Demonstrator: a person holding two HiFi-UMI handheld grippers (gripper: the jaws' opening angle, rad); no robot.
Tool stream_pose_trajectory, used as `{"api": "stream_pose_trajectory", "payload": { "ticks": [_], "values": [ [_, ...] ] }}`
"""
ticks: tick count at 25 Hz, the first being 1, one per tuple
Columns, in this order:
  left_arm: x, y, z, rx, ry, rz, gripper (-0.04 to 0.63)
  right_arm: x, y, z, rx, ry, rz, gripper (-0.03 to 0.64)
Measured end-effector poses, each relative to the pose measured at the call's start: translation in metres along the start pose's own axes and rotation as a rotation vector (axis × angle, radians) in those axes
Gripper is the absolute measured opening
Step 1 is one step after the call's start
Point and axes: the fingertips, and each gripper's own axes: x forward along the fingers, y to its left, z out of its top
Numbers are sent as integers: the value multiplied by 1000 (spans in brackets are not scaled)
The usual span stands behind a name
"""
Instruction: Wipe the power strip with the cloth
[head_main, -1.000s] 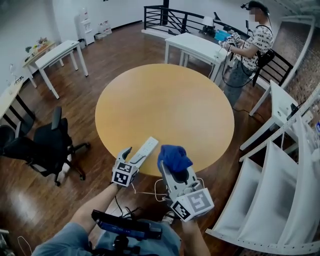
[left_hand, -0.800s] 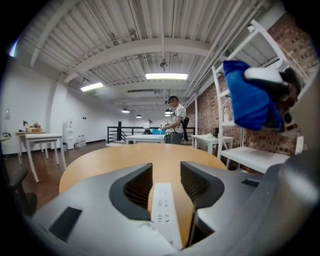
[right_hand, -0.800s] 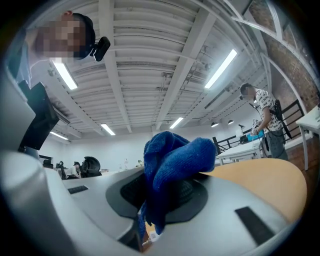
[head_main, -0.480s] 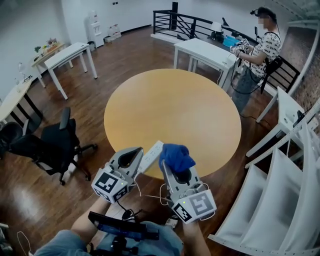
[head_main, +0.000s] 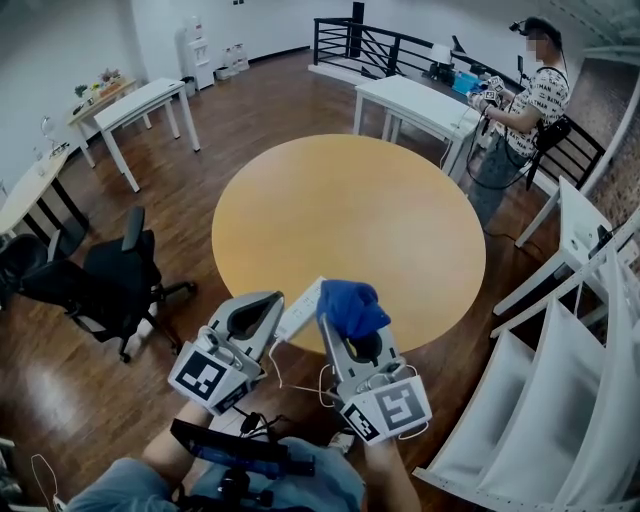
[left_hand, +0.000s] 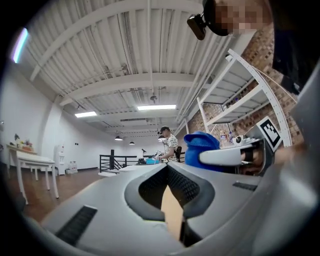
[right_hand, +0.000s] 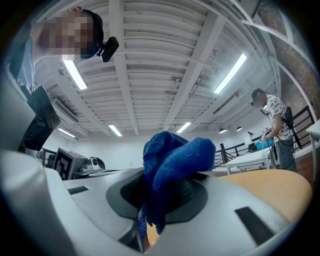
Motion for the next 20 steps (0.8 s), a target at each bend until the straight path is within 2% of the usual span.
{"api": "stream_pose_trajectory", "payload": {
  "ticks": [20],
  "values": [
    [7,2,-4,-21,40,-17,5,5,1,2,-11,9,-7,71]
  ]
}}
